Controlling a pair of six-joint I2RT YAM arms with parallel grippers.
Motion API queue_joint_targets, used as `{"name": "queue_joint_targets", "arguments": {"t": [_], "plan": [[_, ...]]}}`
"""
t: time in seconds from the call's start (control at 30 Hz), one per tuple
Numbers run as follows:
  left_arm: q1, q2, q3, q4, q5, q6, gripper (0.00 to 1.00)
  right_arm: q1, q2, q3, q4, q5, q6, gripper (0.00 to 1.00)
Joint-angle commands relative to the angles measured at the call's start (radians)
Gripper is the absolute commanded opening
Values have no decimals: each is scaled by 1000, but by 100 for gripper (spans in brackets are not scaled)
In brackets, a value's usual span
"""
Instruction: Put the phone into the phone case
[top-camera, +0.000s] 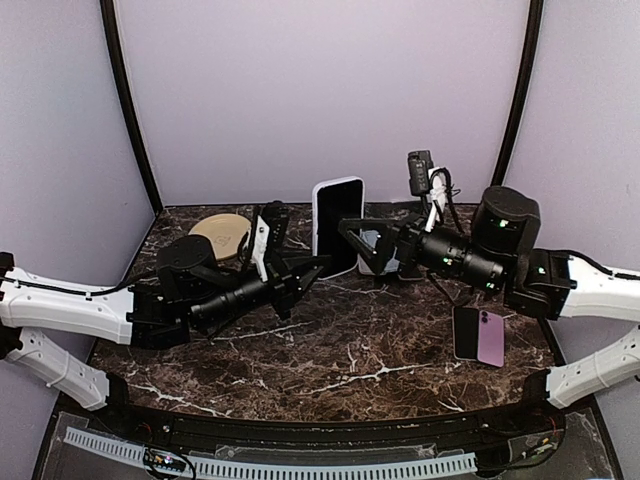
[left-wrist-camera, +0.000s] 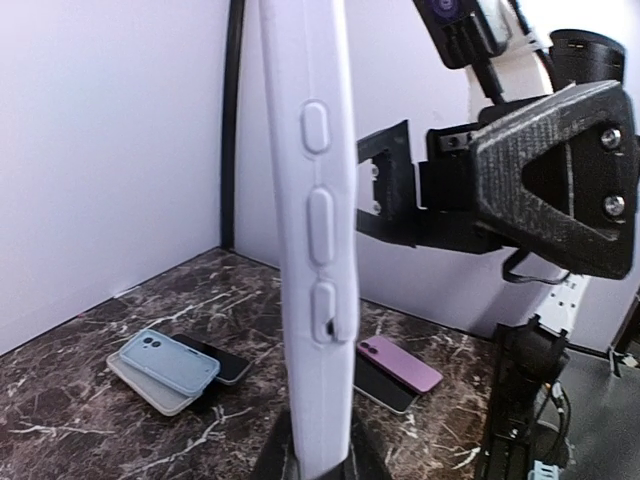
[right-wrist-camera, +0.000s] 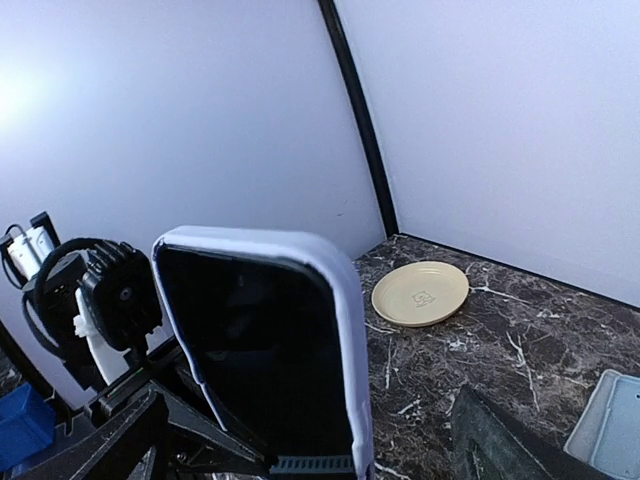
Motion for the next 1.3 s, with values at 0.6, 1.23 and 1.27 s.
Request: {"name": "queue_joint_targets", "arguments": {"t": [0.6, 1.23, 1.27], "plan": [[-16, 84, 66, 213, -209, 9, 0, 54, 251, 154, -23, 301, 30, 99], [-16, 112, 49, 153, -156, -138, 26, 0, 212, 173, -199, 357, 137, 51], [-15, 110, 41, 142, -165, -149, 34, -9, 210, 176, -237, 362, 158, 49]]}}
